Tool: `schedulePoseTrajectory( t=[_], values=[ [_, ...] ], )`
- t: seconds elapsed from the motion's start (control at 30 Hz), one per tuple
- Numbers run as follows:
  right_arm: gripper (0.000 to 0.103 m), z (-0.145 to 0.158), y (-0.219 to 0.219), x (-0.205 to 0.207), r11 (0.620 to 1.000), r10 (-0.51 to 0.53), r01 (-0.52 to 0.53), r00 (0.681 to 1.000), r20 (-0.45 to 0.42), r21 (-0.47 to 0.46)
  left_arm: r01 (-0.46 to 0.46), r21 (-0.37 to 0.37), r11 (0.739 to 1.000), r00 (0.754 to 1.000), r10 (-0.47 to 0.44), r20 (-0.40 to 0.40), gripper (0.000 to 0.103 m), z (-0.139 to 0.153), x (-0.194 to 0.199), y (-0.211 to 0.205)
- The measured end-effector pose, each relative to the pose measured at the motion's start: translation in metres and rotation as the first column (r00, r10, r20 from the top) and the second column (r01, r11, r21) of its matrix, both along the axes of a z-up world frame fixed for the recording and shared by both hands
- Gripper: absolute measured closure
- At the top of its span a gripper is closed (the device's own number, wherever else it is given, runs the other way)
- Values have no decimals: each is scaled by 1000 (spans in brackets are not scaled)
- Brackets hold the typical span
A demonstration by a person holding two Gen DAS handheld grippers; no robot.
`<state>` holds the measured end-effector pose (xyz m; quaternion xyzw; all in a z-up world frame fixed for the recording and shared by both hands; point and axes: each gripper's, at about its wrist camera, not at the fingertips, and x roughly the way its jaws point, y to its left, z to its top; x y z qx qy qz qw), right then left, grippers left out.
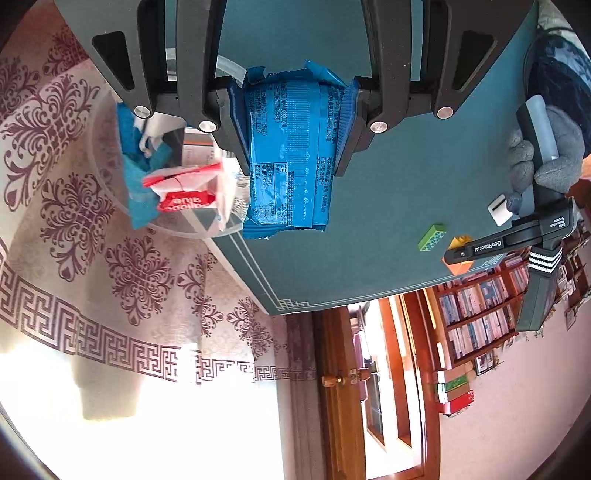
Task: Organize objects
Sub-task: 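Lower the blue wet-wipe pack into the clear bowl with the right gripper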
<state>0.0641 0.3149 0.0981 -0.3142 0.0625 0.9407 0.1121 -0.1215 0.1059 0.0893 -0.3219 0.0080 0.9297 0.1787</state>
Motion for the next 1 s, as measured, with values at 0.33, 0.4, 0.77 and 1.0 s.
schedulePoseTrajectory(
  t=[0.33, 0.4, 0.77, 1.0],
  values=[
    [61, -9, 45, 21, 991, -113, 114, 993, 30, -64, 31, -14, 999, 999, -31, -7, 70, -2, 11, 11],
    [61, -12, 47, 21, 991, -111, 114, 993, 50, -66, 34, -16, 999, 999, -35, -7, 70, -3, 12, 12],
    [61, -34, 57, 4, 986, -134, 140, 989, 70, -95, 43, -19, 999, 999, -43, -3, 70, -4, 13, 13],
    [61, -48, 74, -2, 980, -166, 174, 982, 88, -95, 48, -26, 999, 999, -48, 3, 70, -6, 14, 17]
  ],
)
